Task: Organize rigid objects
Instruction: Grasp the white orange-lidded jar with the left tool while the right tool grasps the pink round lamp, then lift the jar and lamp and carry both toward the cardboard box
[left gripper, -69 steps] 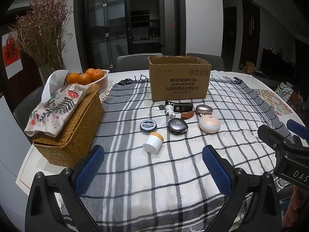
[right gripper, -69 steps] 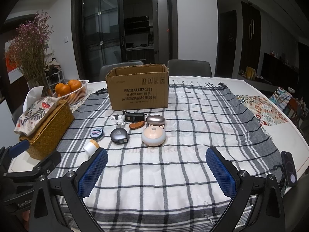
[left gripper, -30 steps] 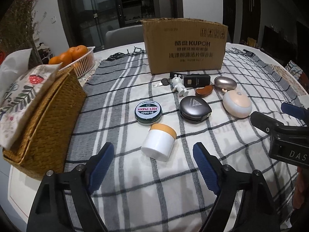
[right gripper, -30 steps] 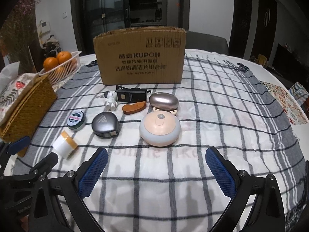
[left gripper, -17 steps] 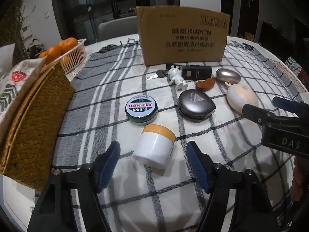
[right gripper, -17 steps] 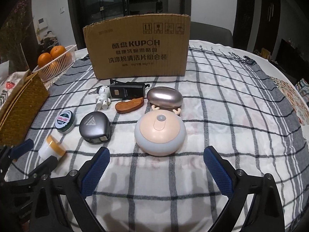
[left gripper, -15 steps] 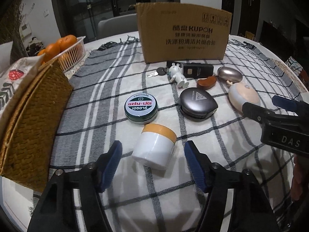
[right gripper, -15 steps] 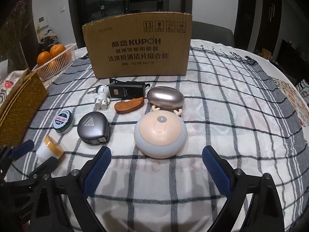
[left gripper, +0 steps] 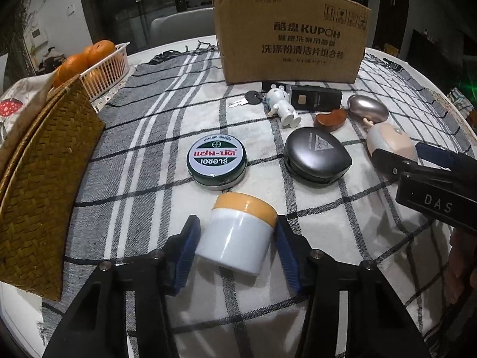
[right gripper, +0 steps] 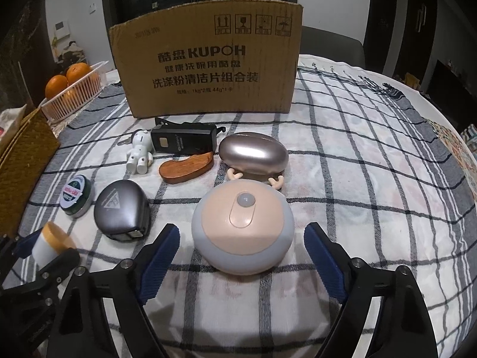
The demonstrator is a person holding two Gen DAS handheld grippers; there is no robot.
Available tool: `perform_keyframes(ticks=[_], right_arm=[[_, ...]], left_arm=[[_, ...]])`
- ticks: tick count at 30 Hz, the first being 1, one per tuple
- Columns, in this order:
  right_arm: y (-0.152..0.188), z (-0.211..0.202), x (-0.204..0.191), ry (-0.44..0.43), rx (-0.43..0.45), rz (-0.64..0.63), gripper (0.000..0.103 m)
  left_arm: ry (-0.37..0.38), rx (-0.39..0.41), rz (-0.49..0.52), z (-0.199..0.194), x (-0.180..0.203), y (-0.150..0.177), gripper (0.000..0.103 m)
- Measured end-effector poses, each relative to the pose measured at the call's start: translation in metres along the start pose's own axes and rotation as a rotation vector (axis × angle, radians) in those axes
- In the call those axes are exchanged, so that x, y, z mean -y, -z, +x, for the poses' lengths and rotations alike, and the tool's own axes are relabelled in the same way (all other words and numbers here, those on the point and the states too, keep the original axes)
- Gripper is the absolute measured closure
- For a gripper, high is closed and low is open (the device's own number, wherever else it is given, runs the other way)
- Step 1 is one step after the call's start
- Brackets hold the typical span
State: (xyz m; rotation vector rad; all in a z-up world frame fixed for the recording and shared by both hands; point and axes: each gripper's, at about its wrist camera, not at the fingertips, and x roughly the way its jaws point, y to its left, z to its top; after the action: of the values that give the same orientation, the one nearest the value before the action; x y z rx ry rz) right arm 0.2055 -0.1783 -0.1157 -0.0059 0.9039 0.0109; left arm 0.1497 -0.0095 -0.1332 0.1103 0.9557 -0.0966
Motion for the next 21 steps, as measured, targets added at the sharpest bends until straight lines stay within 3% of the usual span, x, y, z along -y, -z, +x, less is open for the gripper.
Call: perform_keyframes(ticks=[11,21], right_arm=[[0.0,0.015,-0.001,0.001,-0.012,0.002,0.028],[0.002,0.011,0.0,-0.026,-0.002,0.011,0.028]], left_arm=[[-0.002,0.004,0.0,0.0,0.0,-0.002,0.054],[0.015,0.035,-0.015,-0.007,-0.002,-0.003,0.06]])
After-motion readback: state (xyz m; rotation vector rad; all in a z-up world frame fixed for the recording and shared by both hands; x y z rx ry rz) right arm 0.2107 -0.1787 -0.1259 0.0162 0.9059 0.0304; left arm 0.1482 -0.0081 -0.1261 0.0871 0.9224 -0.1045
